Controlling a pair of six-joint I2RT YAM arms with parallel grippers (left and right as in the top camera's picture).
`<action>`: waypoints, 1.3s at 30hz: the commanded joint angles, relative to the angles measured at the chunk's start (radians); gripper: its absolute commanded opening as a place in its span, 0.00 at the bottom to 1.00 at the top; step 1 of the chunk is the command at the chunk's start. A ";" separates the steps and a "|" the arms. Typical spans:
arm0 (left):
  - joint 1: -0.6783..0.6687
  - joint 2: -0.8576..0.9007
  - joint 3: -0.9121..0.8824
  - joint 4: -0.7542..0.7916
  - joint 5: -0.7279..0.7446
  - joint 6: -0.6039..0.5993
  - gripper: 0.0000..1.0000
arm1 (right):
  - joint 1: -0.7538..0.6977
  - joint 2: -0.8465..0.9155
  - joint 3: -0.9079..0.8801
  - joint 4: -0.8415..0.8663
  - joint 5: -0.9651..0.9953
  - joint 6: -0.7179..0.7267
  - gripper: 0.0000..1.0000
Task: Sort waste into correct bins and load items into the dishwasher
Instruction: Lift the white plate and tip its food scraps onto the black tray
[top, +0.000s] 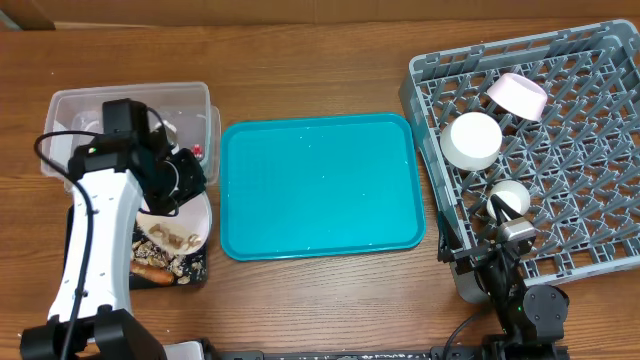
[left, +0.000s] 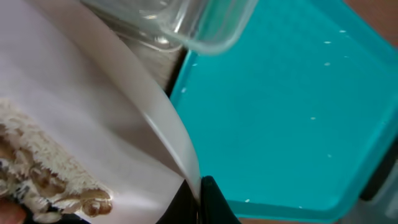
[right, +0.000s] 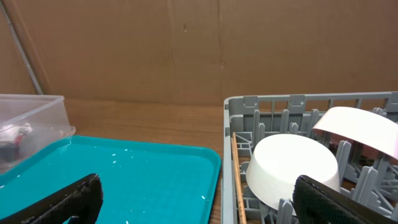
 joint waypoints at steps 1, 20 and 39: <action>0.065 -0.077 0.000 0.019 0.193 0.140 0.05 | -0.003 -0.010 -0.010 0.006 -0.005 0.004 1.00; 0.711 -0.229 -0.285 -0.165 0.912 0.739 0.04 | -0.003 -0.010 -0.010 0.006 -0.005 0.004 1.00; 0.762 -0.235 -0.217 -0.436 1.078 1.060 0.04 | -0.003 -0.010 -0.010 0.006 -0.005 0.004 1.00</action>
